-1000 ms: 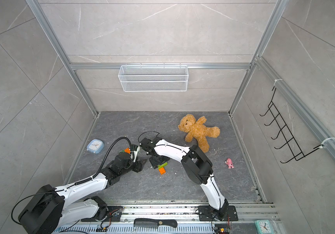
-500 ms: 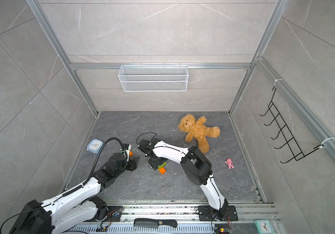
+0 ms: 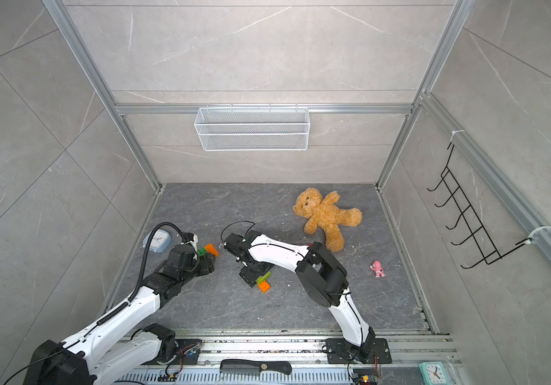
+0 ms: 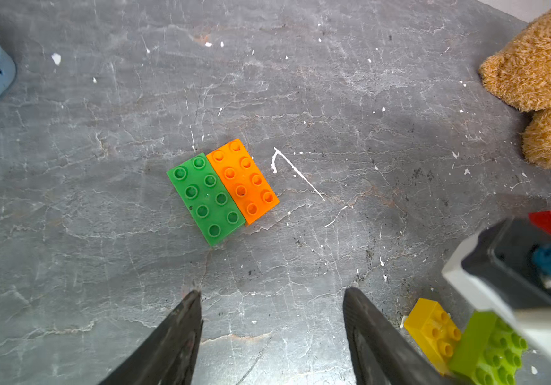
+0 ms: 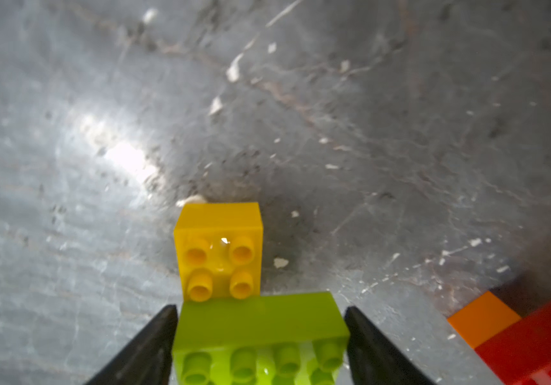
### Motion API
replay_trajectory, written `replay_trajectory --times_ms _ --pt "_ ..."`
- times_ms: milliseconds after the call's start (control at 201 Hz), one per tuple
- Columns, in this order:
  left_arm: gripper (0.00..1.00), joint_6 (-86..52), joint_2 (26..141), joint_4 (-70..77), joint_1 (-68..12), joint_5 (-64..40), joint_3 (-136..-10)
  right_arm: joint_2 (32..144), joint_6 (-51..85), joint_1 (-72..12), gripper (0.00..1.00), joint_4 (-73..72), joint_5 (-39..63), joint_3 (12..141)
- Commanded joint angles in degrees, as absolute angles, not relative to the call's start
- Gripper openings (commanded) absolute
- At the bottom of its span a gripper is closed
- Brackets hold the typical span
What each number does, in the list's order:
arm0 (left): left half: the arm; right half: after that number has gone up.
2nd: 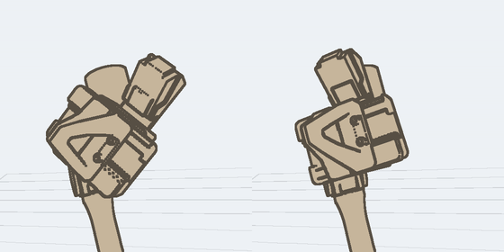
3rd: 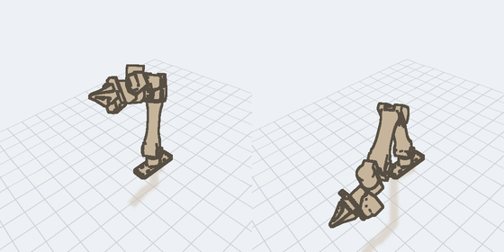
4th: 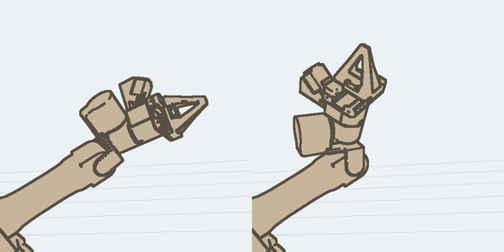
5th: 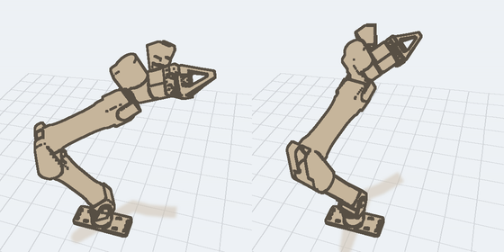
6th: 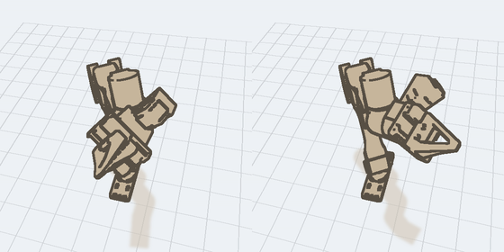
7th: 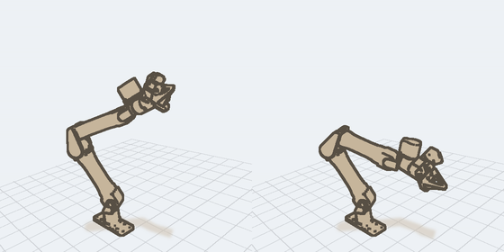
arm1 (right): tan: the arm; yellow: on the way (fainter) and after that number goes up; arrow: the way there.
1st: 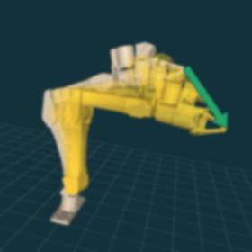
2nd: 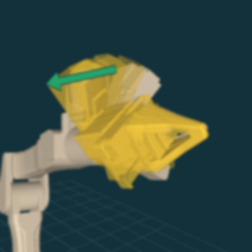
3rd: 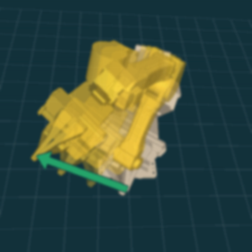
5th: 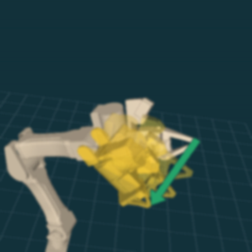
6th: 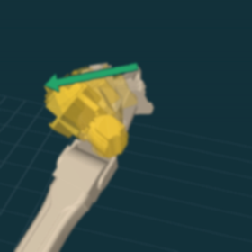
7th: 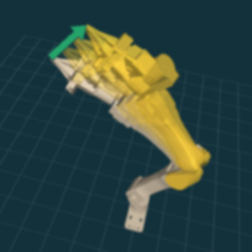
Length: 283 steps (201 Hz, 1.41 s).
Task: Assemble a rectangle with lego
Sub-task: Assemble the lego brick at the center of the board, then move the lego bricks from the center of the board.
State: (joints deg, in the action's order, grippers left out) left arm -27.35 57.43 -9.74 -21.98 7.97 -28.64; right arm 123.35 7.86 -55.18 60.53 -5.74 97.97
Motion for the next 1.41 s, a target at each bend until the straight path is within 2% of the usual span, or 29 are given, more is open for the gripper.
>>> replay_trajectory --times_ms 0,160,289,424,723,838,1077,1406 --pt "0.70 -29.5 59.9 -12.5 -19.4 3.8 -32.1 123.6 7.6 -55.6 0.89 64.2 -3.6 101.3" --pt "0.69 -30.7 65.0 -14.4 -13.4 -1.1 -36.0 121.7 7.9 -55.1 0.92 65.8 -3.4 104.7" --pt "0.65 -30.3 73.5 -17.5 -10.1 -4.2 -41.6 118.0 11.5 -52.9 0.91 61.9 -1.0 104.4" --pt "0.62 -29.7 81.8 -20.6 -8.9 -3.7 -46.7 116.8 14.9 -51.8 0.88 58.8 -3.1 103.6" --pt "0.64 -30.1 93.6 -21.0 -7.7 -0.7 -54.9 116.0 16.9 -51.6 0.84 55.6 -4.0 100.9" --pt "0.59 -30.2 97.1 -20.2 -7.7 -2.1 -56.1 114.9 16.8 -51.4 0.84 54.9 -4.7 99.4" --pt "0.48 -30.3 98.6 -19.8 -12.2 -5.3 -56.2 114.1 16.7 -50.4 0.83 53.5 -5.8 98.3" --pt "0.47 -33.7 100.6 -19.5 -25.8 -8.2 -57.3 115.8 17.0 -49.2 0.82 52.0 -5.7 101.6"
